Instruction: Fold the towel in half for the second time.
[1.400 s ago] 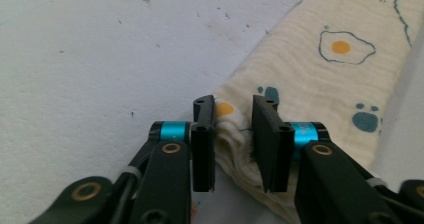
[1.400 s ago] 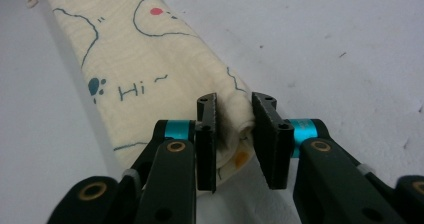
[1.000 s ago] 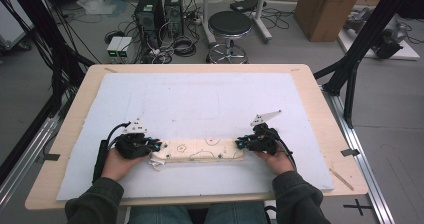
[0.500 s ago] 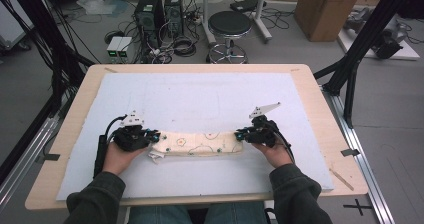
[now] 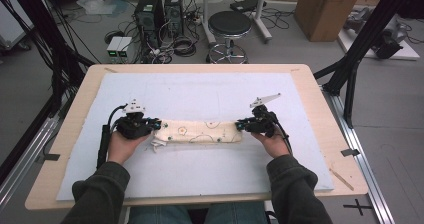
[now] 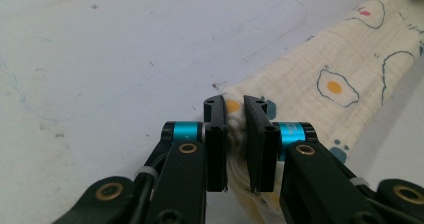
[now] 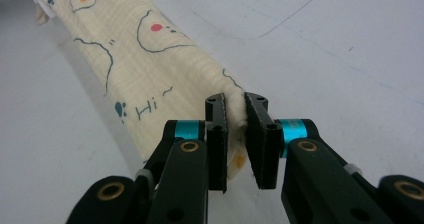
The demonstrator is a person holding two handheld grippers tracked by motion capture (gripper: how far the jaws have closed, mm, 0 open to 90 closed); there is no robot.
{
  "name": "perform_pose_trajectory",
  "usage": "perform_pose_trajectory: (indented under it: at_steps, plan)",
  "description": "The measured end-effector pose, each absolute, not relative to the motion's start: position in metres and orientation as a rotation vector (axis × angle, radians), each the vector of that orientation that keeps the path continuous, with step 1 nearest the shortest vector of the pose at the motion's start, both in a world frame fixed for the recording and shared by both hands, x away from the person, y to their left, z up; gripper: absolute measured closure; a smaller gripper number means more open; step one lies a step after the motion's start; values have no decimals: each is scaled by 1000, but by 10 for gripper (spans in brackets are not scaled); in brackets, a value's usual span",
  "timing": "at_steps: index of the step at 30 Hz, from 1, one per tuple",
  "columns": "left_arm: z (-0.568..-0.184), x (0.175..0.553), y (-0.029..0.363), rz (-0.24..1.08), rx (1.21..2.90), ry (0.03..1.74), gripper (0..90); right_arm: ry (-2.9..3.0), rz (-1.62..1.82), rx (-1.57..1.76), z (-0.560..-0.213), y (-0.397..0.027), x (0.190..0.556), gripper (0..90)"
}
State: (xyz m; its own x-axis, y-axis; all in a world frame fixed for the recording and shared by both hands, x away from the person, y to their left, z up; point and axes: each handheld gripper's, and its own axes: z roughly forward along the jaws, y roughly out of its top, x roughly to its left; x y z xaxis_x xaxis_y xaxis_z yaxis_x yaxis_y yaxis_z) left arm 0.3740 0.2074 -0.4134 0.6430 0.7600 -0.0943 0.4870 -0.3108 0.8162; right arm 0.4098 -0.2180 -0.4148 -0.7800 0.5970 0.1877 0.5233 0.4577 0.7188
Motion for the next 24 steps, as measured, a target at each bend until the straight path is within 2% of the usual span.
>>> perform_pose_trajectory:
  at_steps: [19, 24]
  plan:
    - [-433, 395, 206, 399, 1923, 1069, 795, 2540, 1233, 1102, -431, -216, 433, 795]
    - [-435, 396, 206, 409, 1923, 1073, 749, 2540, 1229, 1109, -434, -217, 435, 774]
